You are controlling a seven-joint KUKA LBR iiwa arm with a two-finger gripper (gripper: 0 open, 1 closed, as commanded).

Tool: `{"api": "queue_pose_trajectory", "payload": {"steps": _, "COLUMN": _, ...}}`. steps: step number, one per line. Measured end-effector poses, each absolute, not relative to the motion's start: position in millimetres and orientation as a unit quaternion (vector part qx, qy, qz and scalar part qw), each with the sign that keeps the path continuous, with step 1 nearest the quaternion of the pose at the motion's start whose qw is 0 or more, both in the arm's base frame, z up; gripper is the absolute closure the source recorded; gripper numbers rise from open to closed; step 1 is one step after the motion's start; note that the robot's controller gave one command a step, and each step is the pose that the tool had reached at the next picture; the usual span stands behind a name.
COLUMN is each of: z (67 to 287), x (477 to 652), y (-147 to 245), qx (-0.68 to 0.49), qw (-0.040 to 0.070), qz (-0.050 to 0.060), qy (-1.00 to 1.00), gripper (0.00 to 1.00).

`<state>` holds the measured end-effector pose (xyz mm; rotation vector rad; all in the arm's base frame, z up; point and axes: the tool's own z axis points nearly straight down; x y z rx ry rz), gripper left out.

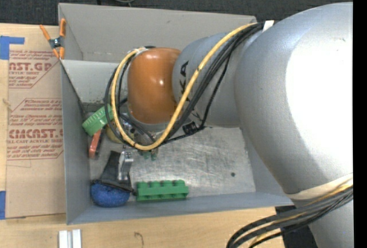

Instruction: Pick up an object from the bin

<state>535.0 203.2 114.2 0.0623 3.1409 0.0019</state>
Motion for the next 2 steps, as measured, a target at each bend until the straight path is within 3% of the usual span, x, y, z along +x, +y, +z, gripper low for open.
{"api": "queue_pose_trajectory", "payload": {"steps": 1, "z": 114.2, "x": 535.2, "y": 203.0, "qx": 0.020, "qw": 0.000, "qz": 0.001, "qy": 1.000, "gripper": 1.00}}
{"api": "queue_pose_trajectory", "payload": {"steps": 2, "z": 114.2, "x": 535.1, "y": 203.1, "qx": 0.020, "qw": 0.000, "qz": 0.001, "qy": 1.000, "gripper": 0.00}}
